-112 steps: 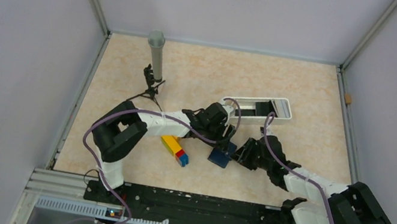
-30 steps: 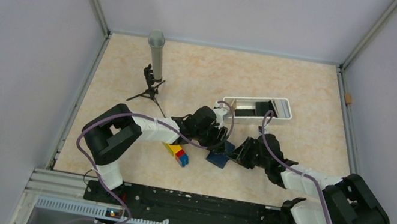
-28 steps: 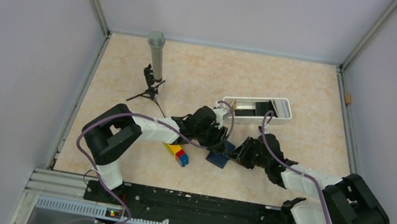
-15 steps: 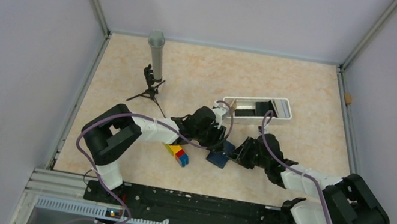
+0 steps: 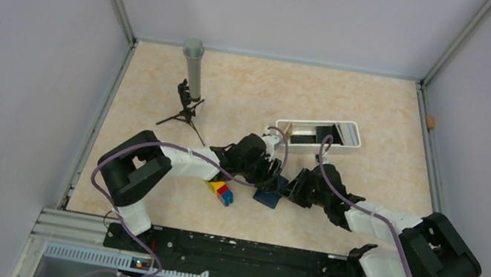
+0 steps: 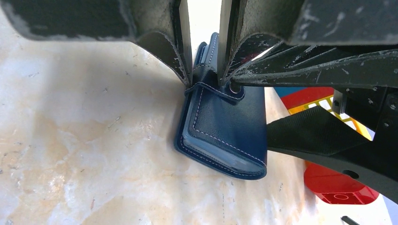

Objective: Put the credit cards into the card holder
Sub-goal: Close the card holder at the center of the board.

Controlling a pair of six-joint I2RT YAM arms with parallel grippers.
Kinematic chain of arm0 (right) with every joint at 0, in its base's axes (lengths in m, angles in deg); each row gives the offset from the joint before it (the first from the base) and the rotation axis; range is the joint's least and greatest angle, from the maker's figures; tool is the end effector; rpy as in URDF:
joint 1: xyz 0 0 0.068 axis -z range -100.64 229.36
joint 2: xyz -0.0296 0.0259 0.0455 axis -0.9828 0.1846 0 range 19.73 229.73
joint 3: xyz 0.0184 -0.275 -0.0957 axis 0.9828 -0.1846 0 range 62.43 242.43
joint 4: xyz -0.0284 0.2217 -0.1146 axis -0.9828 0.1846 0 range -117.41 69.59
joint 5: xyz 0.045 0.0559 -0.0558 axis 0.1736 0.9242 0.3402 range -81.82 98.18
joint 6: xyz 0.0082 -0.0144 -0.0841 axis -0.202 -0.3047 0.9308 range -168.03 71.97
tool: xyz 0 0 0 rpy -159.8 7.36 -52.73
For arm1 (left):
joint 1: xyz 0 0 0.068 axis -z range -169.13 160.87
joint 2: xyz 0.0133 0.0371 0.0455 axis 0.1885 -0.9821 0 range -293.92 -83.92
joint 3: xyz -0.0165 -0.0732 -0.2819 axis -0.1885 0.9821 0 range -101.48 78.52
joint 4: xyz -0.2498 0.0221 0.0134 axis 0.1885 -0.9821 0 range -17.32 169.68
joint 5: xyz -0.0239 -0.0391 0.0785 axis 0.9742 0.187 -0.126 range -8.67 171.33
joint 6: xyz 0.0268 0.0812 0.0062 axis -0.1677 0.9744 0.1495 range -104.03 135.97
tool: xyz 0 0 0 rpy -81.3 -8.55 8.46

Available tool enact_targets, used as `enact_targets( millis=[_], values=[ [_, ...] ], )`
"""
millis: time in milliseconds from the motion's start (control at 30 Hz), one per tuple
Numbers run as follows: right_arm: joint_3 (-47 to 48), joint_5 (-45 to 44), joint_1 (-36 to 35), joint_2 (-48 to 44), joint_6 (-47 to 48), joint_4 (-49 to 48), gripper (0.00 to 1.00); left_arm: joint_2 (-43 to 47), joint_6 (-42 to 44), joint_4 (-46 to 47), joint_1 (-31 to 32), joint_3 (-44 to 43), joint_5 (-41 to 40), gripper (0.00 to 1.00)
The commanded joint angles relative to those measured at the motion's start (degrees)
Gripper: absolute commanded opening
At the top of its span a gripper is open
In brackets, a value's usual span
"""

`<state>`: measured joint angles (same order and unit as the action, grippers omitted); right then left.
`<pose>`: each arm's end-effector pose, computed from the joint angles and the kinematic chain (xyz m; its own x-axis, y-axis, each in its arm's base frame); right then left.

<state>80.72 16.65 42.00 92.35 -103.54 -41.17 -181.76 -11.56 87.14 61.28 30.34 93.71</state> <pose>0.1788 0.1505 0.1322 -0.8607 0.3685 -0.3512 0.0358 0.7321 0.6803 0.2203 -0.2919 0.1556 -0.7743 0.2280 -0.5904 0.5595 0.6826 -0.4701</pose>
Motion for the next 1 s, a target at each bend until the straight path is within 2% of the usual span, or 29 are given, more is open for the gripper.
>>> enact_targets(
  millis=[0, 267, 500, 833, 967],
  values=[
    [1.87, -5.02, -1.47, 2.23, 1.49, 1.99, 0.24, 0.81, -2.05, -2.7, 2.85, 2.01, 6.8, 0.62],
    [2.71, -6.47, -2.14, 3.01, 1.63, 3.44, 0.24, 0.64, -2.79, -1.66, 2.85, 2.9, 7.46, 0.53],
    [3.14, -7.48, -2.71, 3.25, 1.96, 4.34, 0.24, 0.08, -3.56, -2.31, 2.85, 2.63, 5.88, 0.52],
    [3.13, -8.21, -3.13, 3.64, 2.07, 5.28, 0.24, -0.61, -6.07, -2.64, 2.85, 3.92, 5.72, 0.4],
    [3.24, -8.21, -3.39, 3.75, 2.24, 5.47, 0.24, -0.75, -6.48, -1.76, 2.85, 4.74, 6.73, 0.4]
  ],
)
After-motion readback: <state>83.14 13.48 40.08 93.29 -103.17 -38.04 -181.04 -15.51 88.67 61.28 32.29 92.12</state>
